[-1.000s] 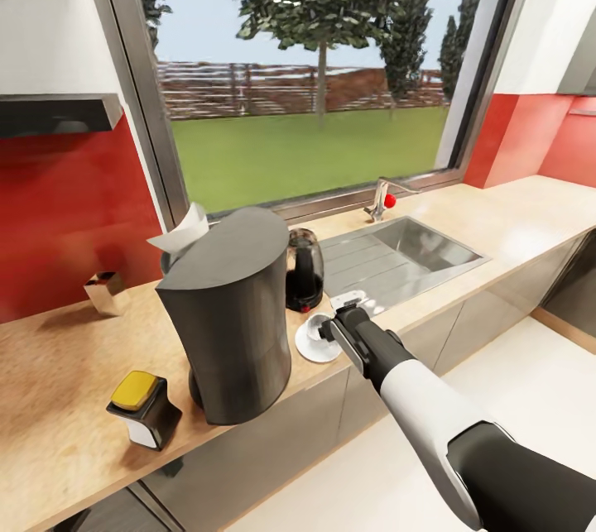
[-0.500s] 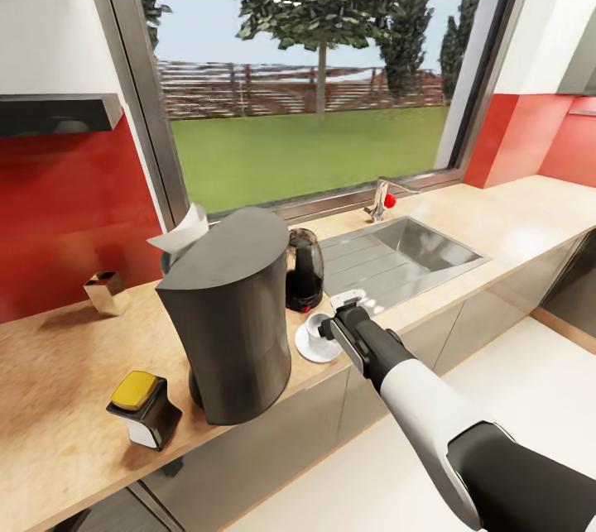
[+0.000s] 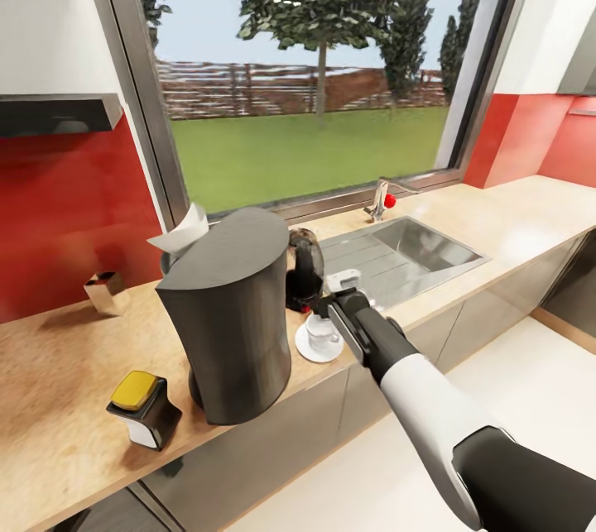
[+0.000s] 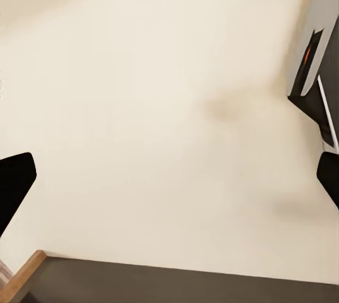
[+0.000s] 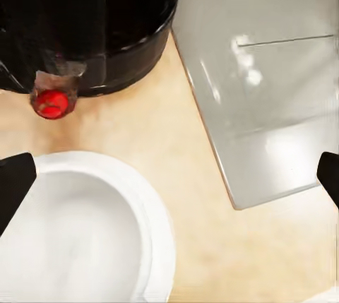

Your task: Set up a coffee station on the kitchen countertop: keep the coffee maker on the countertop, move the bottle of coffee from the kitchen shelf to the counter next to the coffee maker, place a paper coffee filter on top of the coffee maker, put the saucer next to the coffee maker with the coffee cup on the saucer, and place the electric kettle next to the coffee maker.

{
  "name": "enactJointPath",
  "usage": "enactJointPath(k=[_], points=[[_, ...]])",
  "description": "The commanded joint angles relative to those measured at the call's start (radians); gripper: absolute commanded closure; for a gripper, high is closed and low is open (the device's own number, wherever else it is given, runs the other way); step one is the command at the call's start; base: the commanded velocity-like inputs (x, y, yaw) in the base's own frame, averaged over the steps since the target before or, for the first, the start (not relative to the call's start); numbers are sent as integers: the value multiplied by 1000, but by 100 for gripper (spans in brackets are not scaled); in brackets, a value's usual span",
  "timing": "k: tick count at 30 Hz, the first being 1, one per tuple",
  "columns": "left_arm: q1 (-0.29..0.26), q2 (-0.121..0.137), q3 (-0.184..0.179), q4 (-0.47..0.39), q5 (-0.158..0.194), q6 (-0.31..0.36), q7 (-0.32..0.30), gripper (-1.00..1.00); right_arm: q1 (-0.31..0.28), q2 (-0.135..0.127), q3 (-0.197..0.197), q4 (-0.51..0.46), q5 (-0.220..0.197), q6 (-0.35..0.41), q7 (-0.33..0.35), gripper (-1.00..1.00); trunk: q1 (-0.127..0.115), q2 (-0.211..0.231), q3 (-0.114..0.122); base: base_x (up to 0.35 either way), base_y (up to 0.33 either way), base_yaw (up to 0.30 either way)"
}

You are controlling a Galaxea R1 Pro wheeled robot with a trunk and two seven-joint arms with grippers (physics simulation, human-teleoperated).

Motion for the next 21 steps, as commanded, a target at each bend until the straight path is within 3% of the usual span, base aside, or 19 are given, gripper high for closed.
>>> enactJointPath(k=[1, 11, 12, 14, 16, 21], points=[[0, -1, -8, 0, 10, -4, 1, -100, -1, 0, 3, -18, -10, 3, -10, -100, 1, -2, -2, 0, 0, 0], [0, 5, -9, -5, 7, -16, 0, -100, -1, 0, 0, -57, -7, 0, -14, -100, 1, -2, -2, 0, 0, 0], [0, 5, -10, -6, 6, -17, -1, -100, -1, -6, 1, -55, -9, -18, -14, -100, 1, -2, -2, -25, -23, 0], [0, 4, -11, -6, 5, -17, -1, -100, -1, -50, 1, -51, -10, -81, -14, -100, 1, -2, -2, -116, -107, 0], [0, 4, -11, -6, 5, -18, -1, -100, 0, -76, 0, -33, -11, -152, -14, -100, 1, -2, -2, -186, -172, 0], [0, 0, -12, -9, 5, -15, -1, -100, 0, -98, 0, 39, -10, -225, -15, -100, 1, -2, -2, -225, -203, -26]])
